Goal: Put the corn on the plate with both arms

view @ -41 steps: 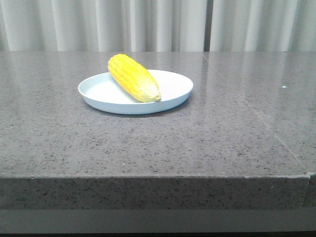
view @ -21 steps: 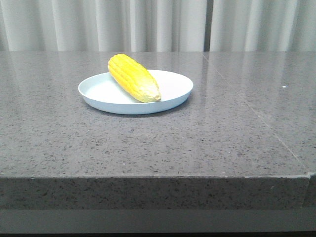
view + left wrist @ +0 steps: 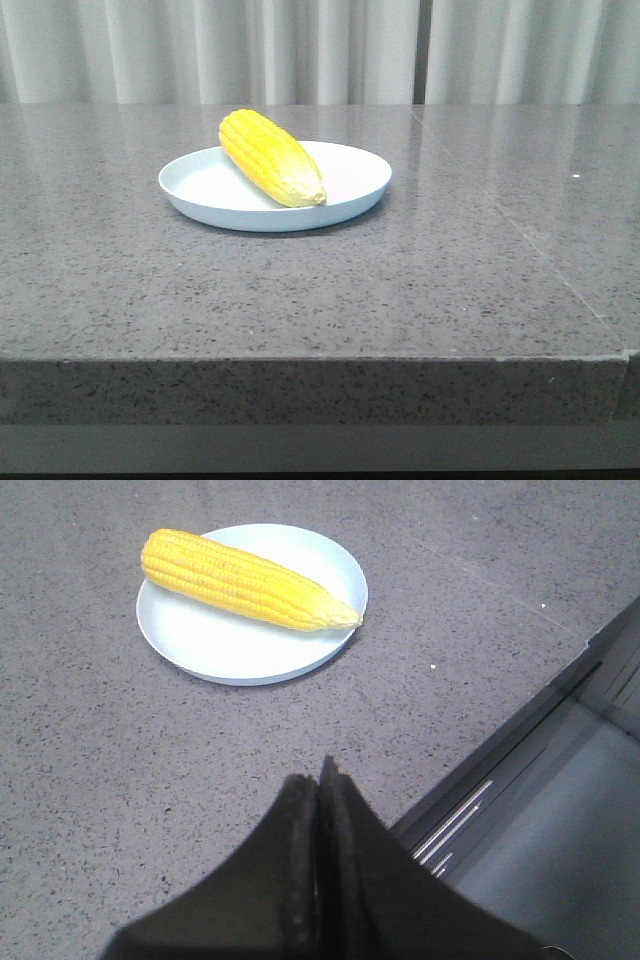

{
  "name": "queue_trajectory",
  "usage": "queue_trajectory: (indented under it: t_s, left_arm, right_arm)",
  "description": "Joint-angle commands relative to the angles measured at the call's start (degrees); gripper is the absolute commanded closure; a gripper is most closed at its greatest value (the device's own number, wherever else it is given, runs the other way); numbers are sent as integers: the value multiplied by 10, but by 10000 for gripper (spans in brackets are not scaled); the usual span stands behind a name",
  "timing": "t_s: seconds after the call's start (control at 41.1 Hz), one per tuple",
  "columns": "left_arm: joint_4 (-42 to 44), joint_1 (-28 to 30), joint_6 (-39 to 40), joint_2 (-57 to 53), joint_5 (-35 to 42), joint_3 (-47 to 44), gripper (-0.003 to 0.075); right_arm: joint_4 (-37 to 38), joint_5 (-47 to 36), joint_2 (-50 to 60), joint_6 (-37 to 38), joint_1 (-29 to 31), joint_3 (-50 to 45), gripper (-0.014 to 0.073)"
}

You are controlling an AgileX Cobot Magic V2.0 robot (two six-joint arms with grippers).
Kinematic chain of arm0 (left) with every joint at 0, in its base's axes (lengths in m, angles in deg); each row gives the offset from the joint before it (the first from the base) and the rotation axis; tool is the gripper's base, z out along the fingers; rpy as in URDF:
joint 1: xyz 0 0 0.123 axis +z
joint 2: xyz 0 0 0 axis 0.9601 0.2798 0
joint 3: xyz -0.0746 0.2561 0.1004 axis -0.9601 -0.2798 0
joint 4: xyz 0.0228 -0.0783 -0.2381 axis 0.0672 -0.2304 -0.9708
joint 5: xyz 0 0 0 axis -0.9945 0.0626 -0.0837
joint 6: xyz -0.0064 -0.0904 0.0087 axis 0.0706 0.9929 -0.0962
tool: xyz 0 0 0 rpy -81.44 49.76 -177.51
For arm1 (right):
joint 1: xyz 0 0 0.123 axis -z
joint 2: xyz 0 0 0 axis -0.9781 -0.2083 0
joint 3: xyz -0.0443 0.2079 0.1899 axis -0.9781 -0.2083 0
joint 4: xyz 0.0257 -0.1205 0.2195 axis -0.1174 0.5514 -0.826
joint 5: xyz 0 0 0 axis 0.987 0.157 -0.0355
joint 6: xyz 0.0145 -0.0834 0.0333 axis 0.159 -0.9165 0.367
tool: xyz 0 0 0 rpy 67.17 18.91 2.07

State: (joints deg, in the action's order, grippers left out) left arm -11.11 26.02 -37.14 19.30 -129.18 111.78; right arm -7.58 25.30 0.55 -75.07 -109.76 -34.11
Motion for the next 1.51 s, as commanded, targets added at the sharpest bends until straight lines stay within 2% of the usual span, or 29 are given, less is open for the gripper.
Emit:
queue_trajectory:
  t_s: [0.0,0.17,0.389,0.608,0.827,0.948,1.215,1.483]
  left_arm:
    - [-2,24,-1,-8,40,15,741]
    - [-45,141,-1,-41,51,2,740]
    - [-93,243,-66,-142,165,-112,740]
    - [-86,344,-66,-259,256,-261,741]
    - [-43,418,-66,-322,314,-360,741]
    - [-43,440,-66,-335,349,-394,741]
    - [-44,444,-66,-334,467,-445,741]
    - [-62,442,-66,-334,478,-454,741]
  right_arm:
    - [5,-33,-2,0,2,13,661]
    - [5,-33,-2,0,2,13,661]
    - [5,-33,-2,0,2,13,661]
    - [5,-33,-2,0,2,13,661]
    - [5,-33,-2,0,2,13,661]
    - [5,-33,-2,0,2,13,661]
    - [5,-33,-2,0,2,13,661]
    - [5,-33,-2,0,2,13,661]
